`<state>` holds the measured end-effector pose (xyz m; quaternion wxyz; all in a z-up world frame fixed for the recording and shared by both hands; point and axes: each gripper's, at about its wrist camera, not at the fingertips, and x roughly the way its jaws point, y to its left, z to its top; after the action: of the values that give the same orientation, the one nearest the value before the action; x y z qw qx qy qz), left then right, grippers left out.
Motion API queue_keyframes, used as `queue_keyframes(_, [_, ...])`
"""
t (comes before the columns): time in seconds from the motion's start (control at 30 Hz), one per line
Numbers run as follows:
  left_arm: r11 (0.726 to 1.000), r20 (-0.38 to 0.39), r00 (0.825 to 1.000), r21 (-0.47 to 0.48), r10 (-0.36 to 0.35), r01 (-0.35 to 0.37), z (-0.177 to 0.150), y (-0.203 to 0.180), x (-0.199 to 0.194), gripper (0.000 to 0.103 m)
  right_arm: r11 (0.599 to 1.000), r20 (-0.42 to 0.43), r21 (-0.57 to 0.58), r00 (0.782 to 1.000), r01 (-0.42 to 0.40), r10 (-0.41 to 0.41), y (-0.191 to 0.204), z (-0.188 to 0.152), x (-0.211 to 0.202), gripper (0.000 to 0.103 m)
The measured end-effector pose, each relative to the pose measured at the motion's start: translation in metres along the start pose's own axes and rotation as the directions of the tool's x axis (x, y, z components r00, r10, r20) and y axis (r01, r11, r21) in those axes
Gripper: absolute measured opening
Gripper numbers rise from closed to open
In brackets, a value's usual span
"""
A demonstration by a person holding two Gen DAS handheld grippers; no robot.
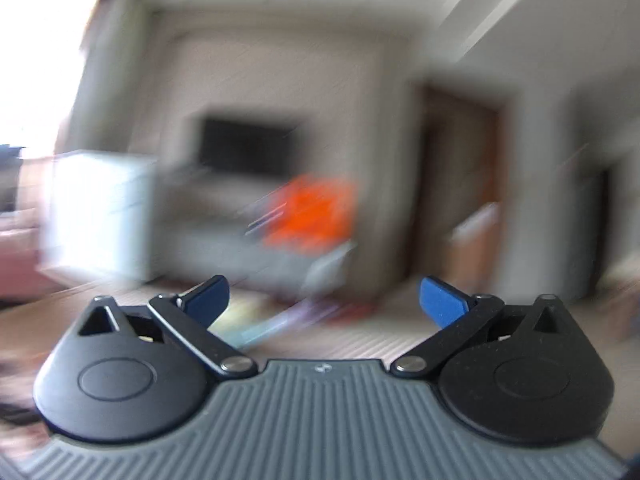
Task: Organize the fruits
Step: 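Grasp the red apple with the left tool while the right tool grasps a brown kiwi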
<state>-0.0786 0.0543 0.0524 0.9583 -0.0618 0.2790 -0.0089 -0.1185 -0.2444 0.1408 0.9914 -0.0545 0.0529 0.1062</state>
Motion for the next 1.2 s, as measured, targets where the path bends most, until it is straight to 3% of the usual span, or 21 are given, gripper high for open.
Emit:
queue_keyframes(0.13, [0.999, 0.001, 1.000, 0.026, 0.027, -0.027, -0.007, -0.002, -0.006, 0.103, 0.993, -0.107, 0.002, 0.988, -0.115, 0.114, 0.032, -0.046, 0.012, 0.102])
queue_keyframes(0.23, [0.998, -0.008, 1.000, 0.064, 0.031, -0.030, -0.010, -0.004, -0.006, 0.103, 0.973, -0.121, 0.060, 0.966, -0.224, 0.230, 0.033, -0.047, 0.018, 0.102])
queue_keyframes(0.4, [0.997, -0.014, 0.997, 0.025, 0.078, -0.077, -0.010, 0.002, -0.003, 0.103, 0.952, -0.217, 0.136, 0.929, -0.274, 0.299, 0.041, -0.057, 0.032, 0.102])
queue_keyframes(0.57, [0.994, 0.007, 0.994, 0.011, 0.108, -0.108, -0.010, 0.002, -0.004, 0.103, 0.951, -0.255, 0.092, 0.917, -0.294, 0.308, 0.063, -0.071, 0.033, 0.095])
queue_keyframes(0.7, [0.994, 0.005, 0.995, 0.026, 0.104, -0.105, -0.012, -0.002, -0.003, 0.103, 0.956, -0.272, 0.083, 0.916, -0.283, 0.295, 0.066, -0.074, 0.037, 0.077])
queue_keyframes(0.9, [0.994, 0.008, 0.994, 0.029, 0.107, -0.107, -0.013, -0.002, -0.005, 0.103, 0.965, -0.300, 0.110, 0.917, -0.240, 0.262, 0.061, -0.077, 0.046, 0.077])
queue_keyframes(1.03, [0.998, -0.002, 0.998, 0.032, 0.061, -0.061, -0.016, 0.000, -0.007, 0.103, 0.965, -0.325, 0.082, 0.908, -0.250, 0.263, 0.069, -0.080, 0.047, 0.077])
queue_keyframes(1.2, [0.997, -0.021, 1.000, 0.078, -0.001, 0.003, -0.021, -0.001, -0.007, 0.103, 0.965, -0.373, 0.037, 0.893, -0.258, 0.253, 0.076, -0.087, 0.051, 0.069])
